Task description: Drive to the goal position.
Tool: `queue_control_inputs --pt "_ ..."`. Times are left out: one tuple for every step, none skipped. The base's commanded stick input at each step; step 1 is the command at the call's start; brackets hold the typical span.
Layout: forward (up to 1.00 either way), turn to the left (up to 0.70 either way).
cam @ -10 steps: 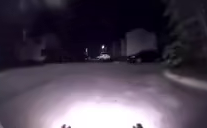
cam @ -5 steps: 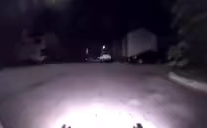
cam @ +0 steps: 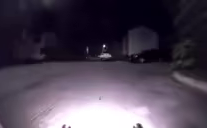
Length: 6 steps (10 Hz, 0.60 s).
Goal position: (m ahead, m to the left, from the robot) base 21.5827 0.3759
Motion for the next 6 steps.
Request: queue_control_inputs --pt "0.60 0.00" --pt "0.60 0.00" --pt "0.60 0.00" --pt "0.60 0.00" --pt "0.60 0.00" --pt "0.60 0.00"
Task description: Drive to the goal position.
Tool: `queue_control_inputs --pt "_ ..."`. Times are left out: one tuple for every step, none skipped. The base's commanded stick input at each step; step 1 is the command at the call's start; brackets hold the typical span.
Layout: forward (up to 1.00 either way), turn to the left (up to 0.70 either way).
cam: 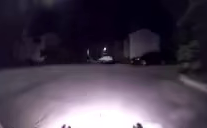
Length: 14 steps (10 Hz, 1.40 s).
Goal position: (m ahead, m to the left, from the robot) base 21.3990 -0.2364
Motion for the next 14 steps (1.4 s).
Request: queue_control_inputs --pt "0.60 0.00" --pt "0.60 0.00" --pt "0.60 0.00" --pt "0.60 0.00" --pt "0.60 0.00" --pt "0.60 0.00" --pt "0.60 0.00" --pt "0.60 0.00" --pt "0.60 0.00" --pt "0.60 0.00" --pt "0.60 0.00" --pt "0.60 0.00" --pt "0.60 0.00" --pt "0.60 0.00"
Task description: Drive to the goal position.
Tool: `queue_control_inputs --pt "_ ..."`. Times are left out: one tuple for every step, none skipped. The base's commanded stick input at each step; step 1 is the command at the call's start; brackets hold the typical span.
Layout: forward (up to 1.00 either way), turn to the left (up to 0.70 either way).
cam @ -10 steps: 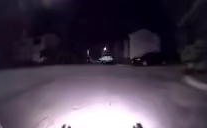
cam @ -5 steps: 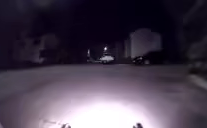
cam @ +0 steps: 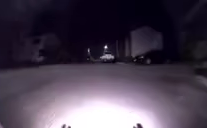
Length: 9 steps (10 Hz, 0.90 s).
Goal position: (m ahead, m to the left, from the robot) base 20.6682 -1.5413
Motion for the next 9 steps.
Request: queue_control_inputs --pt "0.60 0.00" --pt "0.60 0.00" --pt "0.60 0.00" --pt "0.60 0.00" --pt "0.60 0.00" --pt "0.60 0.00" --pt "0.60 0.00" --pt "0.60 0.00" --pt "0.60 0.00"
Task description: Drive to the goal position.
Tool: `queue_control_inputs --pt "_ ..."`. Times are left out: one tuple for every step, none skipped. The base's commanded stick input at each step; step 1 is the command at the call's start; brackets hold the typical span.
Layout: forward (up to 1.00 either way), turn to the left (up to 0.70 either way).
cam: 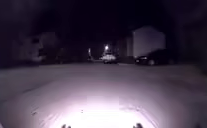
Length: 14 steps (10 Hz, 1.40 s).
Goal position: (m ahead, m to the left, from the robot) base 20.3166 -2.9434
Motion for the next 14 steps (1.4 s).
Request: queue_control_inputs --pt "0.60 0.00" --pt "0.60 0.00" --pt "0.60 0.00" --pt "0.60 0.00" --pt "0.60 0.00" --pt "0.60 0.00" --pt "0.60 0.00" --pt "0.60 0.00" --pt "0.60 0.00" --pt "0.60 0.00" --pt "0.60 0.00" --pt "0.60 0.00" --pt "0.60 0.00" --pt "0.60 0.00"
